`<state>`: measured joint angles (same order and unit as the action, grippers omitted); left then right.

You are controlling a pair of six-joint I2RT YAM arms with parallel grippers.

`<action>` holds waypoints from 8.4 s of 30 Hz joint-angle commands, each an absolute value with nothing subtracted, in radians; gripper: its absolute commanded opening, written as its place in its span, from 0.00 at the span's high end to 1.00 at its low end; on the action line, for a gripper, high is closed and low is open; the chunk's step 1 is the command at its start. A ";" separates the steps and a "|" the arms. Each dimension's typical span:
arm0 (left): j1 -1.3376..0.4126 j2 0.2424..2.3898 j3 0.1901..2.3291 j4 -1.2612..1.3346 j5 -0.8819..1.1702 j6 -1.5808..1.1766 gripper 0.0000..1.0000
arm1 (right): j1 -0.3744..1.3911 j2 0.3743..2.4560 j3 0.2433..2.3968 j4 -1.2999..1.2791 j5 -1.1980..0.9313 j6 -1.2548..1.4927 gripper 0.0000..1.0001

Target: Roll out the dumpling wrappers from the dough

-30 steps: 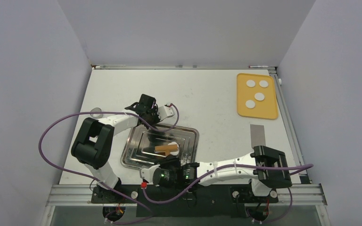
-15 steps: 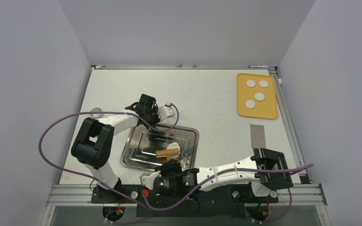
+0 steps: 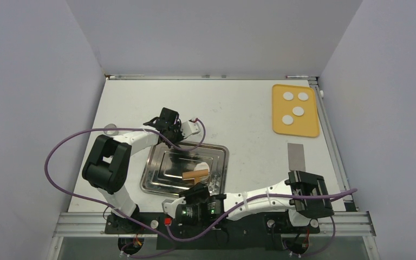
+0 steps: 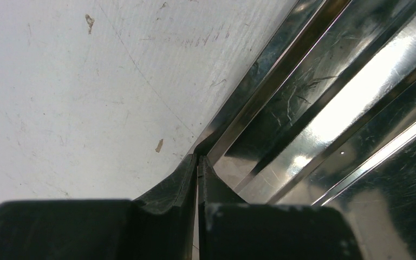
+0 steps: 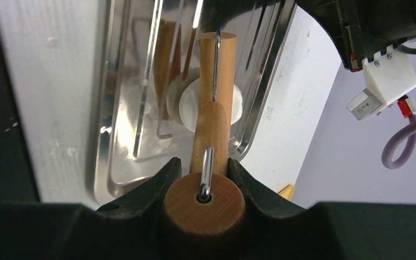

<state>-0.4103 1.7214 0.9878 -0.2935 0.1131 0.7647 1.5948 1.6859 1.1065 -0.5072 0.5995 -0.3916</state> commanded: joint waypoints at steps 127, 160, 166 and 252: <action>-0.512 1.939 1.093 -0.430 0.127 1.070 1.00 | 1.325 1.679 0.986 -0.459 0.378 -0.485 0.92; -0.484 1.888 1.072 -0.572 0.277 1.267 1.00 | 1.256 1.474 1.127 -0.328 0.448 -0.725 0.92; -0.479 1.885 1.109 -0.722 0.314 1.373 1.00 | 1.256 1.550 1.094 -0.334 0.498 -0.809 0.92; -0.525 1.880 1.088 -0.642 0.215 1.327 1.00 | 1.286 1.734 0.965 -0.332 0.330 -0.476 0.92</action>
<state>-0.5091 1.8233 1.1442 -0.5274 0.1490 1.3518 1.3579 1.6512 0.9794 -0.2996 0.5755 -0.4824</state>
